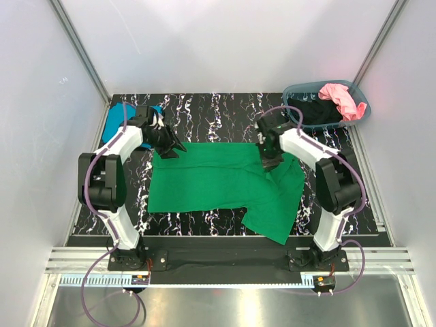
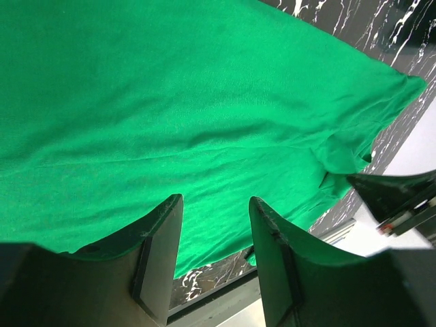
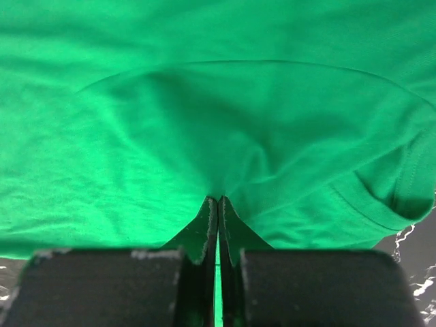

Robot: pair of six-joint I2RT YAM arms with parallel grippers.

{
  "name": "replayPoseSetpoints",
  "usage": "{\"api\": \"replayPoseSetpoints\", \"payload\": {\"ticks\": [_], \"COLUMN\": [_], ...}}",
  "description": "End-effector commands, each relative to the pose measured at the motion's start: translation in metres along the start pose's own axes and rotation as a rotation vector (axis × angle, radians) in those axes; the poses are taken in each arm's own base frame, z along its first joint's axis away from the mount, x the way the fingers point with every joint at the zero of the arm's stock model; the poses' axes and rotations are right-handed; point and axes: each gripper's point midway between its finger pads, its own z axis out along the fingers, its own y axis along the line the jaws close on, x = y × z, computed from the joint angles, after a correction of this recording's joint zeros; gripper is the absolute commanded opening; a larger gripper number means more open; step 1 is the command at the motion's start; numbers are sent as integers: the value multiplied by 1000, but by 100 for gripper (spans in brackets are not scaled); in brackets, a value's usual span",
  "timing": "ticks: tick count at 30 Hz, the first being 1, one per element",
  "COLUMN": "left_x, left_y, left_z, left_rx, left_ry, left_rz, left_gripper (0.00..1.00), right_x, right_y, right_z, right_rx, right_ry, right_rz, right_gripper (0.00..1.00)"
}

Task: Fold and stack the t-shirts
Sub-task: Fold the tshirt

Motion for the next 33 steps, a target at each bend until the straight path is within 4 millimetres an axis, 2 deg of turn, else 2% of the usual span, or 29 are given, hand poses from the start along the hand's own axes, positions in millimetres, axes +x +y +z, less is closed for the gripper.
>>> {"api": "replayPoseSetpoints", "payload": {"ticks": [1,6,7,9,11,14,15,17,22,24,29,30,32,33], "left_x": [-6,-2,-2,-1,-2,-3,-2,-2,-1,-2,-1,-3,-5,-7], "left_y": [0,5,6,7,6,6,5,4,6,6,16,18,20,20], "left_z": [3,8,8,6,5,6,6,6,6,7,21,23,29,30], "left_rx": [12,5,3,-2,-3,-3,3,6,4,3,-12,-14,-17,-16], "left_ry": [-14,1,0,-1,-2,-5,-5,-7,-4,-6,14,16,22,21], "left_rz": [3,-11,-11,-6,-3,-7,-7,-11,-9,-5,-19,-23,-30,-31], "left_gripper": [49,49,49,49,49,49,49,49,49,49,49,49,49,49], "right_x": [-10,-2,-5,-11,-16,-16,-10,-15,-14,-13,-28,-24,-14,-3], "right_y": [2,-16,-22,-22,-25,-49,-56,-72,-83,-80,-43,-31,-14,-10], "right_z": [-17,4,3,-2,-9,-15,-18,-25,-25,-23,-54,-55,-54,-51], "right_rx": [-128,-44,-11,-9,10,157,200,294,358,352,165,150,86,74], "right_ry": [-12,50,40,27,5,10,34,12,25,38,-100,-103,-66,-31], "right_rz": [93,118,142,153,171,202,203,221,204,202,144,115,200,245], "right_gripper": [1,14,17,28,33,34,34,31,27,26,26,25,23,22]}}
